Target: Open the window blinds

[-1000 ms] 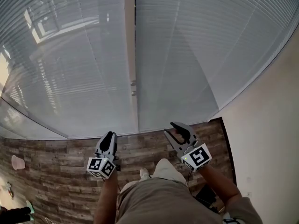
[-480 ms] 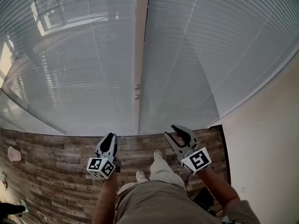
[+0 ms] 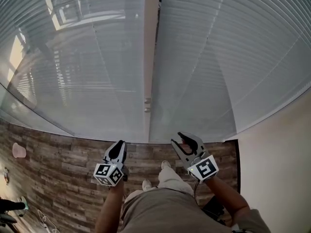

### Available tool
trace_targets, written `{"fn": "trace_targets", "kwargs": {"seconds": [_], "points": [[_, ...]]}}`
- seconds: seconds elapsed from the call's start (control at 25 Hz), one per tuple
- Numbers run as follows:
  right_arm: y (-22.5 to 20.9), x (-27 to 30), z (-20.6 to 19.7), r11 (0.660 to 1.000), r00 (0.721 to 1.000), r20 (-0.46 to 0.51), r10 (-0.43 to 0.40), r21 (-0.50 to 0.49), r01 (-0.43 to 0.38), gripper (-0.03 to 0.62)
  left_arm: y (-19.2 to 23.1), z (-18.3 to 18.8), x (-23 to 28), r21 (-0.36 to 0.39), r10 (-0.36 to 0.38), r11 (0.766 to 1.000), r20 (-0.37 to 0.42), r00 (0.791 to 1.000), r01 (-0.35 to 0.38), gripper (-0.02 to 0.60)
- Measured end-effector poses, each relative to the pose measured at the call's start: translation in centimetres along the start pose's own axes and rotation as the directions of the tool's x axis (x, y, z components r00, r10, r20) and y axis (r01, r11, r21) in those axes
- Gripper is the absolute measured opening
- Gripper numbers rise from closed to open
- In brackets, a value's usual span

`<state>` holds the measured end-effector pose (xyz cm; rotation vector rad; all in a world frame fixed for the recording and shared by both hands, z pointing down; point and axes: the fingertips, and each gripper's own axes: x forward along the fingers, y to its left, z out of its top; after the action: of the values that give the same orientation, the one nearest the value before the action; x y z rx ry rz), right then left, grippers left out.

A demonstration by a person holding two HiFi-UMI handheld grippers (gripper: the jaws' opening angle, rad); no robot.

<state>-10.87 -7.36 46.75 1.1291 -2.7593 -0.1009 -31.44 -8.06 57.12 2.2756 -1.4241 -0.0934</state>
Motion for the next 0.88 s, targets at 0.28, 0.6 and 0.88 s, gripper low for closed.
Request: {"fn": "trace_targets", "kwargs": {"seconds": [0.28,0.6,0.88], "points": [[-4.3,2.0,-0.2,0.998,0.998,-0.006,0.059,-0.017,-0.059,0.123,-0.1,-0.4,4.7,-0.038,0.075,0.996,-0.075,0.994,-0.078,0.055],[-8.1,3.5,-0.6,0.989,0.990,0.008,0.144,-0.023,-0.144,0.123,-0.6,-1.6,10.0,-0.102,0.125,0.986,-0.095,0.988,-0.135,0.057],[-11.2,3.9,2.3,0.975,0.976,0.009,0.218,-0.039,-0.217,0.123,-2.4,0.6,13.4,-0.163,0.134,0.976,-0.057,0.989,-0.141,0.108]]}}
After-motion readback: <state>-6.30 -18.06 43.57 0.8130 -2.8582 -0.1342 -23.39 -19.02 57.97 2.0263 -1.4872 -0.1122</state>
